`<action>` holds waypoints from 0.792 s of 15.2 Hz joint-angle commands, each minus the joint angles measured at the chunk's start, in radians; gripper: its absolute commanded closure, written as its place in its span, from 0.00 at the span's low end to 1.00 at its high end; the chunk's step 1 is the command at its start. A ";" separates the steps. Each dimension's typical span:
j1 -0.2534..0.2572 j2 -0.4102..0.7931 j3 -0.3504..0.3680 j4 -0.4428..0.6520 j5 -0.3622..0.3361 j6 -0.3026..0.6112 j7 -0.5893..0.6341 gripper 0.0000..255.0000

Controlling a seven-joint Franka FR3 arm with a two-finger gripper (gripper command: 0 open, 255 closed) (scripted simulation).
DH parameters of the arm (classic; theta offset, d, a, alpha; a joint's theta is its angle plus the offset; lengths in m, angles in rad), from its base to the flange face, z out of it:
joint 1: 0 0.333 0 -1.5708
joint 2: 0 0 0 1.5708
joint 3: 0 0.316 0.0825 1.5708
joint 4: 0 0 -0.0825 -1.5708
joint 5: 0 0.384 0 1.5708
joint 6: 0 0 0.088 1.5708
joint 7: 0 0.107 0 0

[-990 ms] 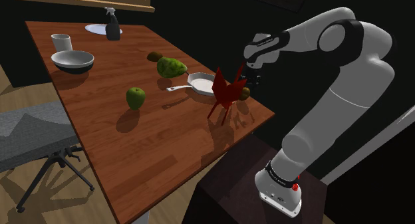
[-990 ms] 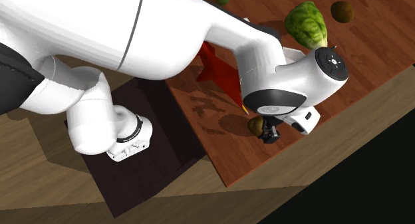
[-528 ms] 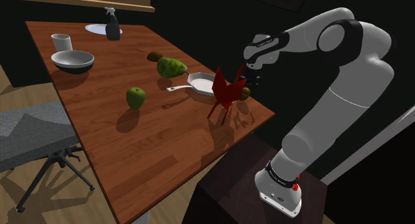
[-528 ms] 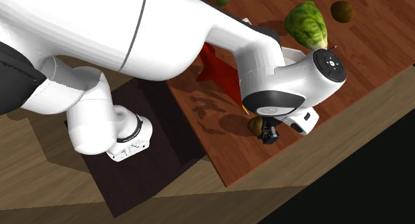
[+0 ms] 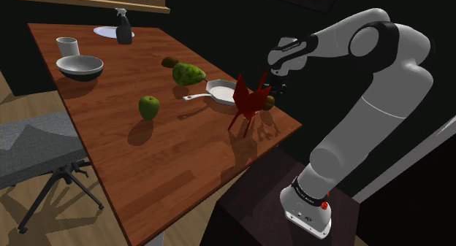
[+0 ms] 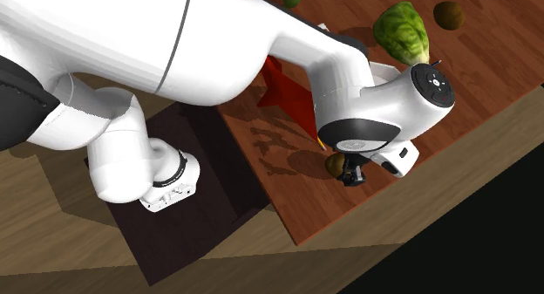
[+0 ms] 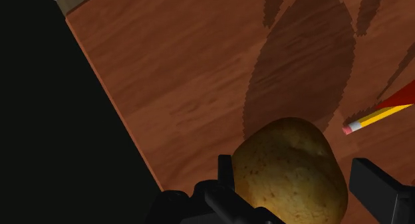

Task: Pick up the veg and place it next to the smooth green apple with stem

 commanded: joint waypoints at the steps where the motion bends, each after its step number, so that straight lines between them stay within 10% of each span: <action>1: 0.001 0.003 0.001 -0.001 0.001 0.000 0.000 1.00; 12: 0.003 -0.064 0.004 0.068 -0.016 -0.133 0.005 1.00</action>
